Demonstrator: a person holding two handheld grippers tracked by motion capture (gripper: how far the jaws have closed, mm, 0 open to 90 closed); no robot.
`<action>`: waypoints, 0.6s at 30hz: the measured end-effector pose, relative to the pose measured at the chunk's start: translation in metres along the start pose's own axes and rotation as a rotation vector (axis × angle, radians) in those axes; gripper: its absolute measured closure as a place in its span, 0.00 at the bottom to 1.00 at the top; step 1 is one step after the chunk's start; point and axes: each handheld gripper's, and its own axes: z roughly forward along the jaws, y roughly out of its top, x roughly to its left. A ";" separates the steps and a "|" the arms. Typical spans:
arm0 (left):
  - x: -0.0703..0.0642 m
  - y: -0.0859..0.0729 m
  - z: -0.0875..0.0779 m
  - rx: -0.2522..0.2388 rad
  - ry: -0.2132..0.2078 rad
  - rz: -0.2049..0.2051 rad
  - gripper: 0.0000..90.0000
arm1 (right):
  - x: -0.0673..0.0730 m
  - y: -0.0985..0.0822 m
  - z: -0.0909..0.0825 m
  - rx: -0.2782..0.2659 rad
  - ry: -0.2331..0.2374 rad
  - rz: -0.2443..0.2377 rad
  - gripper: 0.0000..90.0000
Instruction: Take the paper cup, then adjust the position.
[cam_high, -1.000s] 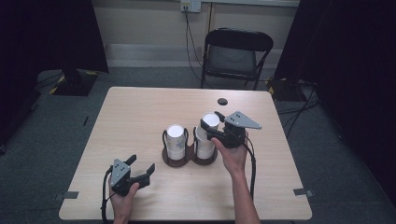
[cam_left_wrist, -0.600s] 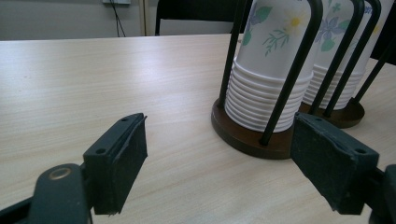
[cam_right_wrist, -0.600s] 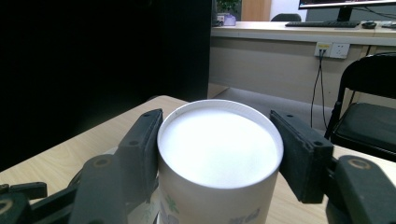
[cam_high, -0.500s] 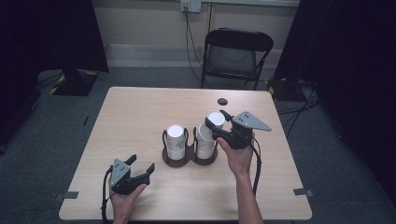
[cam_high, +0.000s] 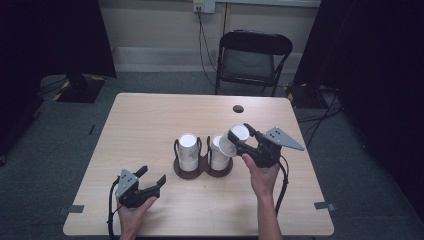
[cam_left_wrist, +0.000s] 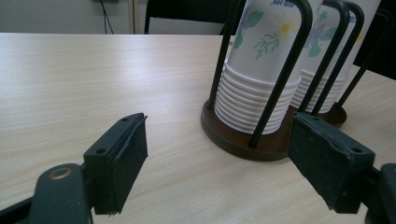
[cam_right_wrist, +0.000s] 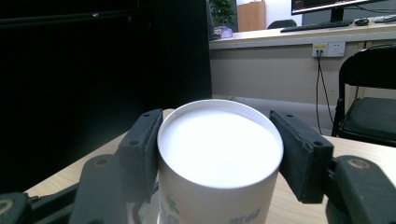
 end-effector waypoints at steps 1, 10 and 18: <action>0.000 0.000 0.000 -0.002 -0.002 -0.001 0.23 | 0.001 -0.002 -0.002 0.000 0.005 0.002 0.41; -0.007 0.003 0.003 -0.014 -0.049 -0.006 0.27 | 0.001 -0.010 -0.019 -0.020 0.007 0.053 0.41; -0.018 0.005 0.007 -0.014 -0.111 0.012 0.30 | -0.002 -0.024 -0.030 -0.027 0.021 0.123 0.41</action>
